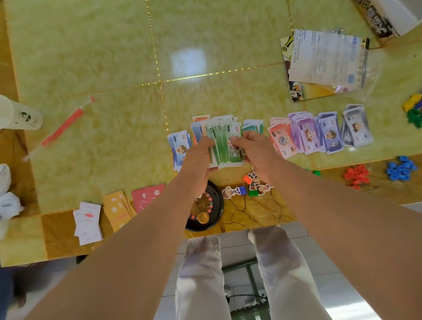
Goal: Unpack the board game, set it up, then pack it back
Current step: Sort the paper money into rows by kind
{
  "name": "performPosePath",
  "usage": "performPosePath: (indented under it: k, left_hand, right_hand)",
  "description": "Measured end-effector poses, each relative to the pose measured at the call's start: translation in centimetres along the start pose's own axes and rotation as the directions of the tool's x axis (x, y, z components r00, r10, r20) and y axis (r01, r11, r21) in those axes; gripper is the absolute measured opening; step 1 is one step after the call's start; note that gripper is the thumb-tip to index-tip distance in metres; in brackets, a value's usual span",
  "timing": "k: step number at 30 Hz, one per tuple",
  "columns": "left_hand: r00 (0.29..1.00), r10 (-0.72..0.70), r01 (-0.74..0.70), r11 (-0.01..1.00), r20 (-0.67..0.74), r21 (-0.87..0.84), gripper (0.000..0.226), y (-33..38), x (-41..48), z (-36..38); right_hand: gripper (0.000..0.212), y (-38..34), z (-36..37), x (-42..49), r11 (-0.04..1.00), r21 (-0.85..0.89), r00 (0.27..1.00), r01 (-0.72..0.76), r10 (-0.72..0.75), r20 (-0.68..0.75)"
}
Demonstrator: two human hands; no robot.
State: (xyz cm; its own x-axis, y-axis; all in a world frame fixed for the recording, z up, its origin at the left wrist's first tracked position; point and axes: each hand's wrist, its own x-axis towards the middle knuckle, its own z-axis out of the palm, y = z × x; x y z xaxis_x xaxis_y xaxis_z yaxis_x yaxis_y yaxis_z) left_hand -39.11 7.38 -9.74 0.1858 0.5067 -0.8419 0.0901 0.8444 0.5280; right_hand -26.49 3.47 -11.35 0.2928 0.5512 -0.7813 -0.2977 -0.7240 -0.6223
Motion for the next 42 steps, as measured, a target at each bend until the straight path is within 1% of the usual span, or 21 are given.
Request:
performPosePath:
  k: [2,6,8,10,12,17,19,24,27,29,30,32,33,35,36,38,39,40,42]
  left_hand:
    - [1.0,0.014,-0.014,1.0,-0.007,0.007,0.018,0.1,0.0,-0.4]
    - [0.999,0.006,-0.006,1.0,-0.032,0.007,0.011,0.2,0.0,-1.0]
    - [0.999,-0.001,0.001,1.0,-0.036,0.018,0.021,0.2,0.1,-1.2]
    - [0.999,-0.01,0.011,1.0,-0.05,0.024,0.03,0.1,0.2,-1.5]
    - [0.998,-0.015,0.014,1.0,-0.056,-0.004,0.026,0.2,0.3,-1.6]
    - [0.999,-0.007,0.004,0.997,-0.037,-0.073,0.004,0.4,0.3,-1.7]
    - [0.999,-0.011,0.007,0.995,-0.041,-0.104,0.004,0.5,0.3,-1.7]
    - [0.995,-0.01,0.0,0.995,-0.098,-0.105,0.008,0.5,0.6,-1.8]
    - [0.992,-0.009,0.002,0.999,-0.126,-0.049,0.01,0.5,0.8,-1.8]
    - [0.991,-0.016,0.011,0.999,-0.132,-0.042,0.008,0.4,0.9,-1.8]
    - [0.991,-0.02,0.014,0.999,-0.129,-0.048,0.008,0.4,0.9,-1.7]
    - [0.991,-0.024,0.019,0.999,-0.129,-0.042,0.025,0.3,0.9,-1.6]
    - [0.99,-0.027,0.023,0.999,-0.136,-0.029,0.032,0.3,0.9,-1.6]
    - [0.99,-0.022,0.02,1.0,-0.141,-0.014,0.035,0.2,0.9,-1.5]
    - [0.99,-0.018,0.017,1.0,-0.14,-0.011,0.035,0.2,0.9,-1.4]
    - [0.99,-0.016,0.018,1.0,-0.142,0.013,0.037,0.2,0.9,-1.4]
    - [0.99,-0.017,0.021,0.999,-0.14,0.028,0.034,0.2,0.8,-1.4]
    - [0.99,-0.01,0.017,0.999,-0.142,0.045,0.026,0.1,0.9,-1.5]
    - [0.988,0.009,0.004,0.997,-0.157,0.081,0.007,0.3,0.7,-1.6]
  right_hand:
    - [0.007,0.0,0.3,0.0,1.0,0.0,1.0,0.001,-0.001,-0.001]
    - [0.004,0.0,0.7,0.1,1.0,0.018,1.0,-0.016,0.016,0.017]
    - [0.014,-0.1,0.8,0.2,0.999,0.027,0.999,-0.041,0.04,0.028]
    - [0.009,-0.2,0.9,0.2,0.997,0.044,0.998,-0.056,0.055,0.039]
    - [0.002,-0.3,1.0,0.2,0.996,0.051,0.997,-0.071,0.069,0.04]
    - [0.01,-0.4,1.2,0.4,0.996,0.053,0.998,-0.066,0.065,0.004]
    - [0.009,-0.4,1.2,0.6,0.996,0.062,0.998,-0.061,0.062,-0.012]
    - [0.015,-0.1,1.2,1.0,1.0,-0.008,0.996,-0.025,0.024,-0.086]
    - [0.01,0.1,1.0,1.2,1.0,-0.029,0.991,0.0,-0.003,-0.133]
    - [0.003,0.0,0.9,1.2,0.999,-0.042,0.991,0.005,-0.011,-0.131]
    - [0.005,0.0,0.9,1.2,0.999,-0.052,0.992,0.007,-0.013,-0.126]
    - [0.013,-0.1,0.8,1.1,0.998,-0.064,0.993,0.003,-0.011,-0.122]
    - [0.012,-0.1,0.8,1.1,0.998,-0.062,0.993,0.004,-0.011,-0.118]
    - [0.01,0.0,0.7,1.1,0.999,-0.054,0.993,0.007,-0.013,-0.118]
    - [0.012,0.1,0.7,1.1,0.998,-0.054,0.993,0.01,-0.016,-0.118]
    - [0.028,0.3,0.7,1.0,0.997,-0.077,0.993,0.016,-0.025,-0.118]
    - [0.035,0.3,0.7,1.0,0.996,-0.088,0.993,0.016,-0.026,-0.112]
    - [0.038,0.3,0.7,1.0,0.996,-0.087,0.994,0.015,-0.024,-0.103]
    - [0.034,0.3,0.6,1.1,0.997,-0.071,0.996,0.005,-0.011,-0.086]
